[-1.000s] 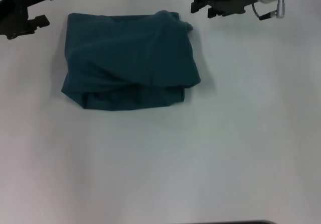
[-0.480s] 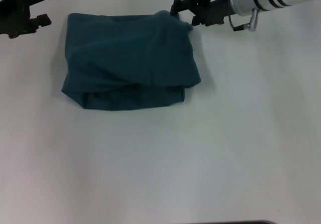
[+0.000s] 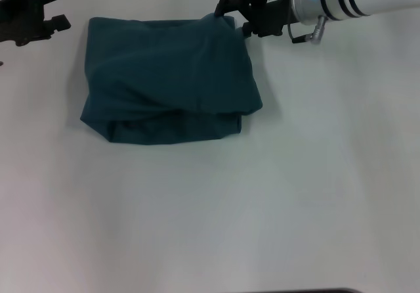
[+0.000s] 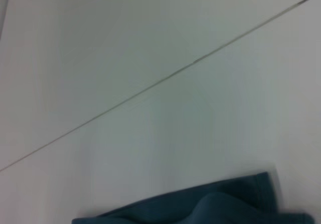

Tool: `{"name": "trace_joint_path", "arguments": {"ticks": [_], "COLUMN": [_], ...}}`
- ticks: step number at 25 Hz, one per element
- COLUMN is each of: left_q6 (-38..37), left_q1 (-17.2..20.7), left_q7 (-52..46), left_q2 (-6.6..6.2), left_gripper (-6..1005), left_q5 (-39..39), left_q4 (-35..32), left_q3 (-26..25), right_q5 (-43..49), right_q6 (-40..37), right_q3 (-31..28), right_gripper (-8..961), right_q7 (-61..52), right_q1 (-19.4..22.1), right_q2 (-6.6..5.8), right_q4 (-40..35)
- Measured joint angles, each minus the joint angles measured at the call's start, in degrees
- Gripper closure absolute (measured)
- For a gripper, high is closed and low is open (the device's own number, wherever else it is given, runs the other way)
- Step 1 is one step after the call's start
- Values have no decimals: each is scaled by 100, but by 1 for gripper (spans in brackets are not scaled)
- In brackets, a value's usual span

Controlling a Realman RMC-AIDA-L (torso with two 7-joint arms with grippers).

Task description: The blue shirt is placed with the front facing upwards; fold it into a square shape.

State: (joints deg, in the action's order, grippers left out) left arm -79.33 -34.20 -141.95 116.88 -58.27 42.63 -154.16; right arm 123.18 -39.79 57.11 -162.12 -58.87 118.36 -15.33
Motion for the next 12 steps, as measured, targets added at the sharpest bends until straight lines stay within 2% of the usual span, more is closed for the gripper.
{"name": "trace_joint_path", "arguments": {"ticks": [12], "left_q6": [108], "left_q1": [-105], "left_q7": [62], "left_q2": [38], "left_gripper": [63], "left_q5": [0], "left_q4": [-13], "left_q3": [6], "right_q5": [-100], "right_q6": [2], "right_q3": [-53], "right_gripper": [235], "right_q7": [-4], "right_q1": [24], "right_q2": [39], "right_q4": [141]}}
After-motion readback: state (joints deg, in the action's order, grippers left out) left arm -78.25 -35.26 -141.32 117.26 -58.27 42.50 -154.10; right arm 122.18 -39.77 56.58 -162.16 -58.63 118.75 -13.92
